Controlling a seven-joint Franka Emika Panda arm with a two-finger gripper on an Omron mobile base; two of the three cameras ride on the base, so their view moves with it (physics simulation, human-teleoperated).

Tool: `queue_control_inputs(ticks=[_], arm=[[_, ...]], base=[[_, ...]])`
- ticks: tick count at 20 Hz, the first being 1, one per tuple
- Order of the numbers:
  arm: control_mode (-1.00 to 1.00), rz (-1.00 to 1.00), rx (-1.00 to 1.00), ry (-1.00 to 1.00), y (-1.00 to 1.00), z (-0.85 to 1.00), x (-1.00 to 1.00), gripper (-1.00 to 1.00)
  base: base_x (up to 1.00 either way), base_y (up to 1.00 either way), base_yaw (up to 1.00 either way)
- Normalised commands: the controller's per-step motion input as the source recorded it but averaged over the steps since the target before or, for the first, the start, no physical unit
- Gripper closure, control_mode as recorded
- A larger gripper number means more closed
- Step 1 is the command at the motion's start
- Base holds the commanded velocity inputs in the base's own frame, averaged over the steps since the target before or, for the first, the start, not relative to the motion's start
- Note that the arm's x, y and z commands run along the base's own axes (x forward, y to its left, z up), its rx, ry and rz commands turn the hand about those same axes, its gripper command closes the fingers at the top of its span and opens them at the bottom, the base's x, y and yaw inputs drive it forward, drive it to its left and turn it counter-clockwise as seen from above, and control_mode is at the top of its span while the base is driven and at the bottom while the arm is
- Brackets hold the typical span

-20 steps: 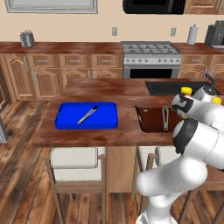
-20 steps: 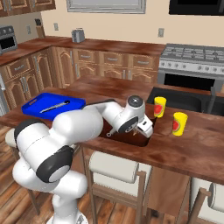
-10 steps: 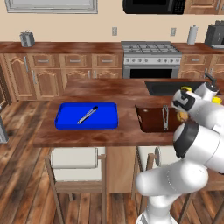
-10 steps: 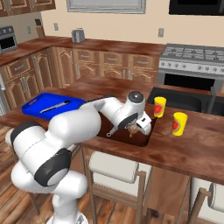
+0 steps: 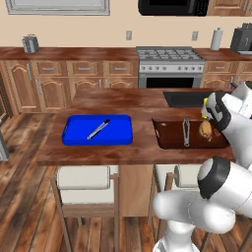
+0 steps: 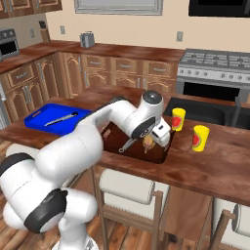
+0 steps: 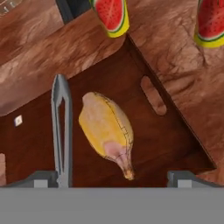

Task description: Gather the onion and sweet potato from the fridge and place them on a tray on the dining counter. Then gather the chicken drumstick and fish from the fridge and place them on the other tray.

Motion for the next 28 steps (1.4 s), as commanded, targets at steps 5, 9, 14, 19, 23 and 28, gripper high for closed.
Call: queue_control_inputs(ticks=[5, 9, 14, 19, 23, 28], arm=[[-1.0, 0.0, 0.0, 0.05, 0.42, 0.22, -0.83, -1.0], [-1.0, 0.0, -0.06, 0.01, 0.69, 0.09, -0.75, -1.0], [-1.0, 0.0, -0.12, 0.0, 0.73, 0.07, -0.68, -1.0], [-1.0, 0.01, -0.14, 0.0, 0.69, 0.0, -0.48, -1.0], [-1.0, 0.06, -0.1, 0.0, 0.61, 0.0, -0.07, -1.0], [-1.0, 0.12, -0.04, 0.05, 0.3, 0.0, 0.0, -1.0]], base=[[0.0, 0.0, 0.0], [0.0, 0.0, 0.0], [0.0, 0.0, 0.0], [0.0, 0.0, 0.0], [0.0, 0.0, 0.0], [0.0, 0.0, 0.0]])
